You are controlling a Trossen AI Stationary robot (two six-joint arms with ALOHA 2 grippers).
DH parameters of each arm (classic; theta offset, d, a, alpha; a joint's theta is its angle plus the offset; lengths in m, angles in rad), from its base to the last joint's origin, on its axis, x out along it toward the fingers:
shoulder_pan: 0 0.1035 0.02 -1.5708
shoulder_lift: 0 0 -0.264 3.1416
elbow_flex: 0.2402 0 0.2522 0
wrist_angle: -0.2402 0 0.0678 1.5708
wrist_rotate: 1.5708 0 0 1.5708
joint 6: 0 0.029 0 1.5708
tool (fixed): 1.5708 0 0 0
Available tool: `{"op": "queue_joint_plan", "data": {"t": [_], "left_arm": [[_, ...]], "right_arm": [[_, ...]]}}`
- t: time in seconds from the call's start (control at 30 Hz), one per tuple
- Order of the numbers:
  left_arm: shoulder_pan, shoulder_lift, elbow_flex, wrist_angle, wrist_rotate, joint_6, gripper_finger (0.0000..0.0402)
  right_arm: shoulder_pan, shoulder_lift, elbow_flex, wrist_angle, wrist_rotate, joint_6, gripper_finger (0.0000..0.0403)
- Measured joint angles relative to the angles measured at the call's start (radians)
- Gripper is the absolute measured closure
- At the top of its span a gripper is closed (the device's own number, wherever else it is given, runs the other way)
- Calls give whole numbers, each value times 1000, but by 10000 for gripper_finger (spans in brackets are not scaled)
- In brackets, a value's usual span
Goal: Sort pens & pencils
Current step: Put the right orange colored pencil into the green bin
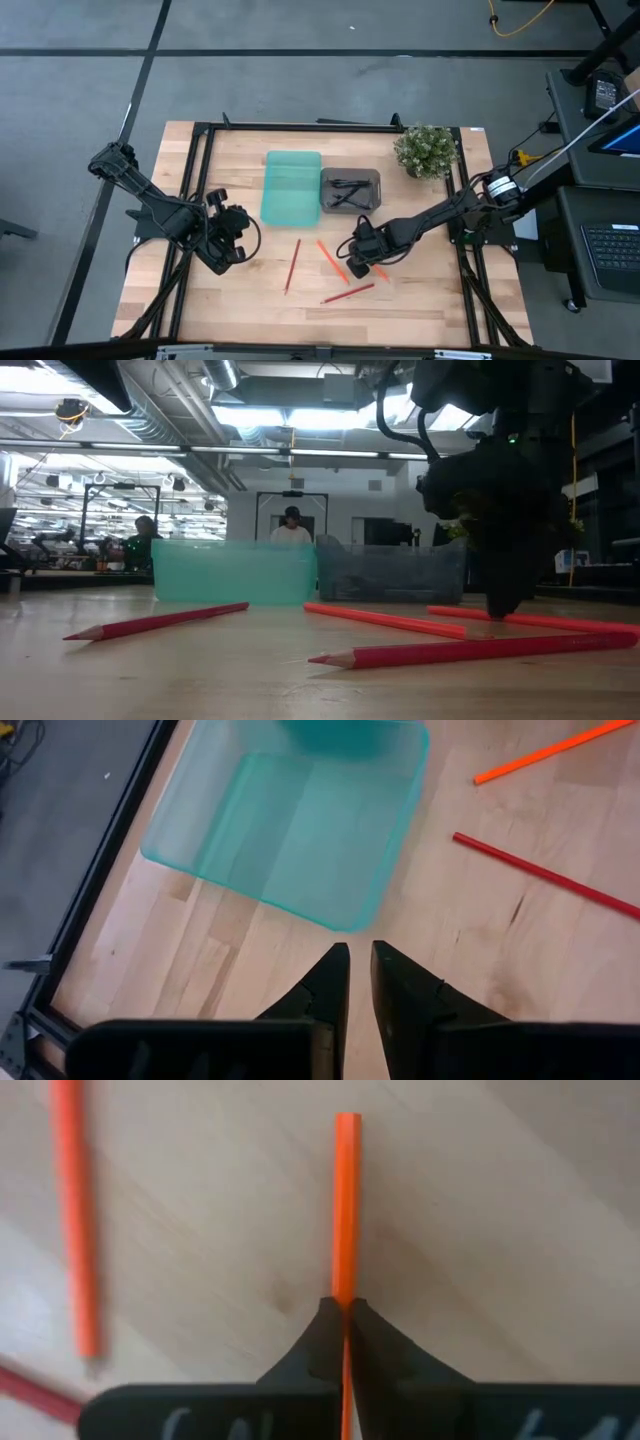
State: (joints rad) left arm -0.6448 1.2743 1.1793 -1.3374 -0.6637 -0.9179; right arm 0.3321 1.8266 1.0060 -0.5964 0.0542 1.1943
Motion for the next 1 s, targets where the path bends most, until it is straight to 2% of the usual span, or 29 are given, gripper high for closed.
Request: {"op": "queue_joint_plan", "data": {"t": [0.27,1.0], "left_arm": [[0,0,0,0,-5,7,360],[0,0,0,0,-5,6,360]], "right_arm": [[0,17,121,-261,-7,-24,402],[0,10,134,-244,-6,-23,402]]}}
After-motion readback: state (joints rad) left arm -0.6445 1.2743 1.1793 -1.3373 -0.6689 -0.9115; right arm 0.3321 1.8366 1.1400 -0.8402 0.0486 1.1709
